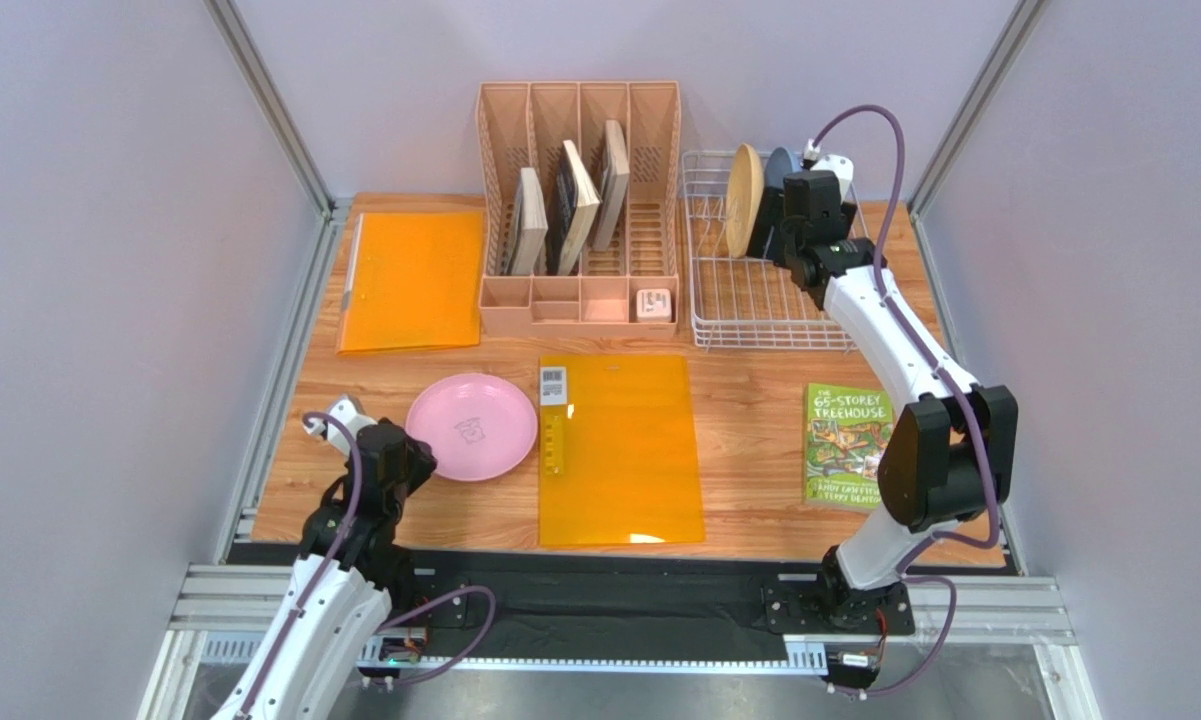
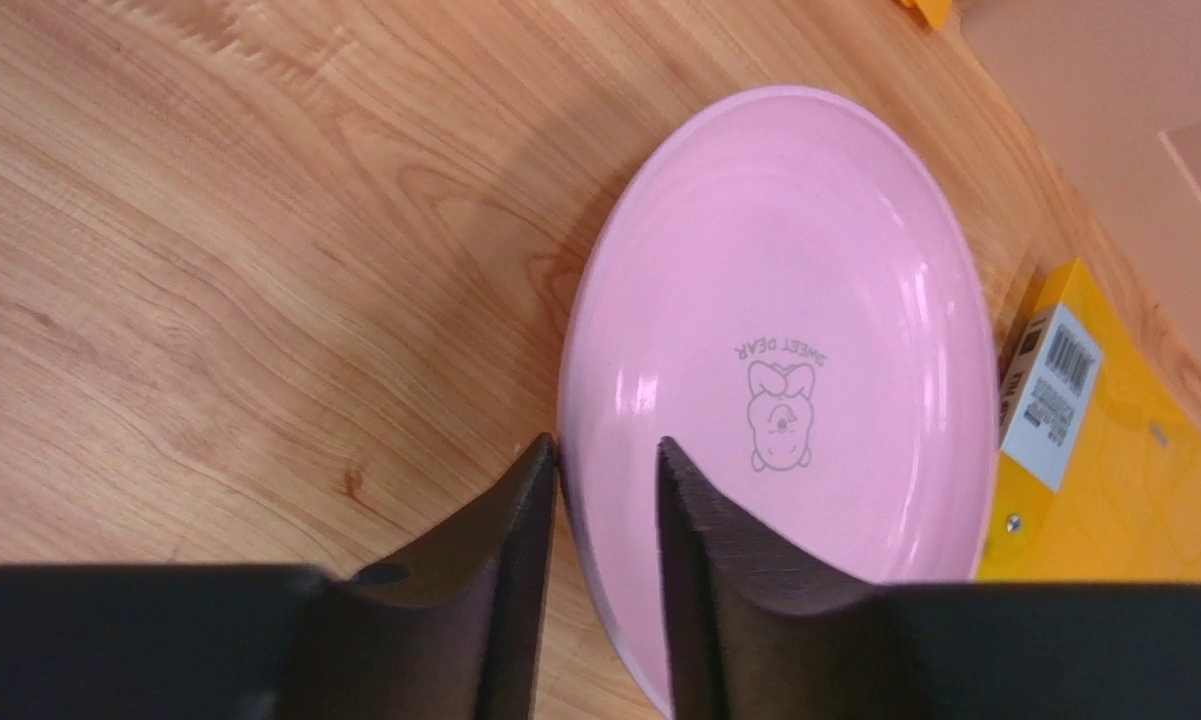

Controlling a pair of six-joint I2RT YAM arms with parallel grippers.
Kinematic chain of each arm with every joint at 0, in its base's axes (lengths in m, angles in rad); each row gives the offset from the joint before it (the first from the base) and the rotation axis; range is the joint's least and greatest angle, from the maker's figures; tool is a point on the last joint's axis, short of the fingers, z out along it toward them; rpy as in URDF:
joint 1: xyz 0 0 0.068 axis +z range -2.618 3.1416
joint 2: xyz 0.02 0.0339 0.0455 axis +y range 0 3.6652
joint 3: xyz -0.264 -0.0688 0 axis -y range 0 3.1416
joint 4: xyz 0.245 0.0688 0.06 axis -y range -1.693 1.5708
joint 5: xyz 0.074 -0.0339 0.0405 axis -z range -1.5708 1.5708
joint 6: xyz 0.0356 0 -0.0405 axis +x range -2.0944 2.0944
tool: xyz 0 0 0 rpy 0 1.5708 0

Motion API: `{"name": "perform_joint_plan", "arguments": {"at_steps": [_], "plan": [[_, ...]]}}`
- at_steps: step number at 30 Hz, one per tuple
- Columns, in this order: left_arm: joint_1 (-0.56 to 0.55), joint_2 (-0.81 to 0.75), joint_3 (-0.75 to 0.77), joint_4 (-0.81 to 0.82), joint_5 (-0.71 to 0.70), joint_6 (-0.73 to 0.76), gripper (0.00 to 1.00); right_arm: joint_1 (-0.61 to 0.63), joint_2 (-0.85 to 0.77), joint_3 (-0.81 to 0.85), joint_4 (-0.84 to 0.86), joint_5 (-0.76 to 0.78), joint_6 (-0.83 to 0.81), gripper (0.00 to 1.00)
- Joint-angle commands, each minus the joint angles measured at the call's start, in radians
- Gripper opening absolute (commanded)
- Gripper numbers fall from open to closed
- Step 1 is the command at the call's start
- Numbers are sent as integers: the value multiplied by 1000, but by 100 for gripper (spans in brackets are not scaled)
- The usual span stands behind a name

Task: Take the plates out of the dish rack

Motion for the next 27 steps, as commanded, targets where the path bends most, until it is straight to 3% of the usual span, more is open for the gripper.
{"name": "perform_joint_plan", "arguments": {"at_steps": [1, 3, 4, 5, 12, 19, 22, 23, 25, 26, 27], "plan": [[1, -2, 5, -22, 16, 10, 50, -7, 57, 108, 27, 9, -48, 79], [1, -2, 10, -23, 13, 18, 52, -9, 103, 160, 21, 26, -74, 79], [1, -4, 11, -23, 13, 22, 59, -10, 117, 176, 36, 44, -91, 79], [1, -10, 13, -25, 13, 30, 60, -12, 133, 194, 44, 44, -104, 79], [1, -58, 50, 16, 35, 97, 61, -19, 431, 522, 44, 29, -190, 75], [1, -24, 105, 115, 117, 186, 61, -19, 600, 700, 6, 44, -234, 70], [1, 28, 113, 177, 157, 214, 61, -13, 628, 716, 5, 59, -249, 43], [1, 42, 114, 190, 168, 214, 61, -7, 634, 711, 8, 64, -262, 29], [1, 88, 120, 223, 174, 214, 61, 0, 642, 710, 21, 75, -274, 13], [1, 103, 120, 236, 182, 215, 60, 11, 648, 714, 22, 81, -274, 0], [1, 117, 122, 260, 187, 217, 60, 16, 648, 714, 25, 90, -318, 0]]}}
